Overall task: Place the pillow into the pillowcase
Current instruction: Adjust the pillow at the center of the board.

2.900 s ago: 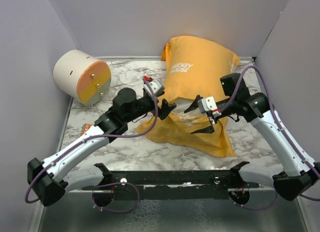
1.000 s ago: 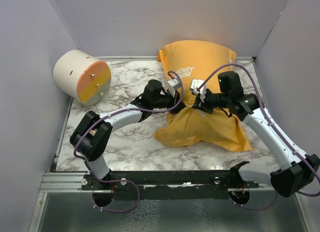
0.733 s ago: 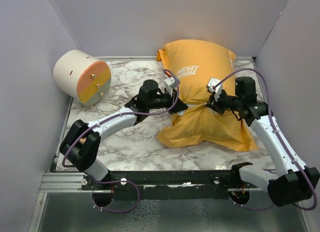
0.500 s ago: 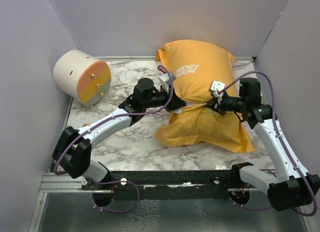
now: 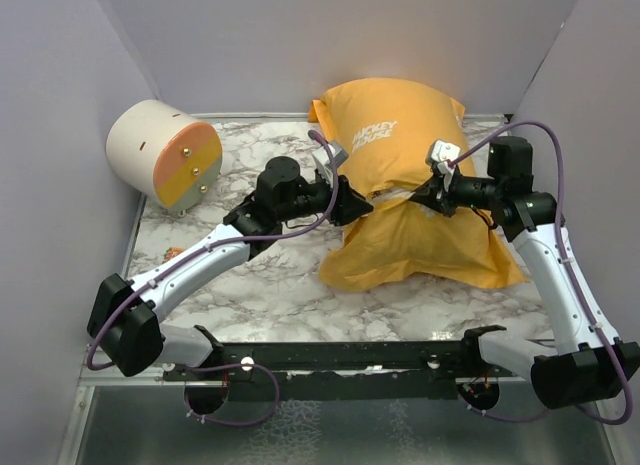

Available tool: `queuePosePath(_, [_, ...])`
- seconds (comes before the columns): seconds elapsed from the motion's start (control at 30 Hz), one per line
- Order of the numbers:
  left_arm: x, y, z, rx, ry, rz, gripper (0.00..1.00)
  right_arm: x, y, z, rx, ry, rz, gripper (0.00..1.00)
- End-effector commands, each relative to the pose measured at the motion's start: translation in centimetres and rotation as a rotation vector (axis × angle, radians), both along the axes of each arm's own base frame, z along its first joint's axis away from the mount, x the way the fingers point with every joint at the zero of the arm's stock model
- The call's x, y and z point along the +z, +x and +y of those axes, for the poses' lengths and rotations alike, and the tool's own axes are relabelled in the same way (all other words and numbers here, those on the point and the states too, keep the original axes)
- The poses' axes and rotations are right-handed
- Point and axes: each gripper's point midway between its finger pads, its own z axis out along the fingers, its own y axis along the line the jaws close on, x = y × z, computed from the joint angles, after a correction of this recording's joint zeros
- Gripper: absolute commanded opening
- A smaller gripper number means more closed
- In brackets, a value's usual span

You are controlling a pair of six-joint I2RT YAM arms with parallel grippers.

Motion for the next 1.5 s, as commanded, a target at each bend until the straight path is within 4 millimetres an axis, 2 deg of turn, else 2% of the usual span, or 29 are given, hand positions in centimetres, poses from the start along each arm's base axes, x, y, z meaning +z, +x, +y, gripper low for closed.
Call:
queuePosePath(0.0, [-1.6,2.3,2.1,0.139,0.122,-0.08,0.35,0.2,-1.4,0.3,0.082,0.001,-0.062,0.02])
queuePosePath(0.1, [-2.6,3.9,1.9,0.182,0.163,-0.093,0.23,-0.6,-3.0,0.6,0.15,-0.011,-0.064,0.06])
queuePosePath(0.17, [-3.7,4.7,0.5,0.152,0.172,-0.068,0.2,-0.6,-3.9,0.8,0.18,-0.004,-0.054,0.06])
queuePosePath(0.27, [-3.5,3.8,-2.9,0.001,0.08,-0.023,0.14,-0.6,-4.0,0.8,0.176,0.002,-0.05,0.05])
queuePosePath(0.37, [-5.0,2.8,-5.5,-0.089,0.068,0.006,0.09,-0.3,-2.7,0.2,0.099,-0.011,-0.054,0.01])
queuePosePath(0.43, [-7.2,2.4,-7.0,-0.108,0.12,0.038,0.06,0.7,-2.2,0.2,0.088,-0.006,-0.078,0.01])
queuePosePath(0.57, [-17.0,2.8,-8.9,-0.139,0.32,0.241,0.0,5.2,-3.2,1.6,0.192,0.072,-0.125,0.01])
queuePosePath(0.6, [-18.0,2.9,-9.3,-0.154,0.332,0.267,0.0,6.3,-3.0,1.7,0.185,0.084,-0.135,0.01])
queuePosePath(0.67, [-19.9,2.3,-9.7,-0.186,0.339,0.314,0.0,7.3,-0.8,0.9,0.065,0.084,-0.144,0.01])
queuePosePath(0.7, [-20.2,2.0,-9.7,-0.197,0.341,0.322,0.0,7.1,1.3,-0.3,-0.065,0.069,-0.144,0.01])
queuePosePath(0.77, [-19.6,2.0,-9.0,-0.18,0.362,0.293,0.0,5.0,5.7,-4.2,-0.365,-0.003,-0.164,0.01])
queuePosePath(0.83, [-18.6,2.8,-6.8,-0.101,0.392,0.257,0.01,1.2,7.9,-8.2,-0.547,-0.119,-0.169,0.01])
queuePosePath(0.9, [-15.7,3.9,-4.6,-0.025,0.352,0.23,0.07,-2.4,7.6,-10.7,-0.588,-0.155,-0.116,0.01])
queuePosePath(0.97, [-12.1,5.4,-2.2,0.075,0.286,0.193,0.15,-4.6,6.4,-11.4,-0.577,-0.154,-0.062,0.01])
queuePosePath(1.0, [-10.5,6.1,-1.0,0.129,0.255,0.169,0.22,-5.0,5.6,-11.3,-0.558,-0.155,-0.056,0.01])
queuePosePath(1.1, [-5.5,6.9,1.5,0.221,0.163,0.094,0.34,-5.2,3.8,-10.1,-0.475,-0.148,-0.042,0.14])
queuePosePath(1.2, [-0.5,5.7,3.1,0.25,0.053,-0.007,0.49,-3.3,2.1,-8.5,-0.371,-0.123,-0.027,0.36])
queuePosePath(1.23, [1.3,4.7,3.6,0.241,0.009,-0.046,0.53,-2.3,1.2,-7.7,-0.318,-0.107,-0.025,0.48])
queuePosePath(1.27, [1.9,3.9,3.9,0.225,-0.015,-0.063,0.57,-1.0,0.1,-6.7,-0.243,-0.092,-0.043,0.54])
queuePosePath(1.3, [2.0,3.1,4.1,0.205,-0.034,-0.073,0.61,0.0,-1.3,-5.5,-0.152,-0.071,-0.054,0.66])
queuePosePath(1.33, [1.6,2.0,4.0,0.168,-0.045,-0.071,0.63,0.7,-2.8,-4.4,-0.059,-0.052,-0.055,0.73])
queuePosePath(1.4, [-0.4,0.4,3.7,0.108,-0.045,-0.035,0.63,1.8,-5.2,-2.8,0.106,-0.023,-0.069,0.85])
queuePosePath(1.47, [-3.0,-1.0,3.2,0.088,0.004,-0.002,0.63,2.4,-5.6,-2.3,0.167,-0.015,-0.105,0.89])
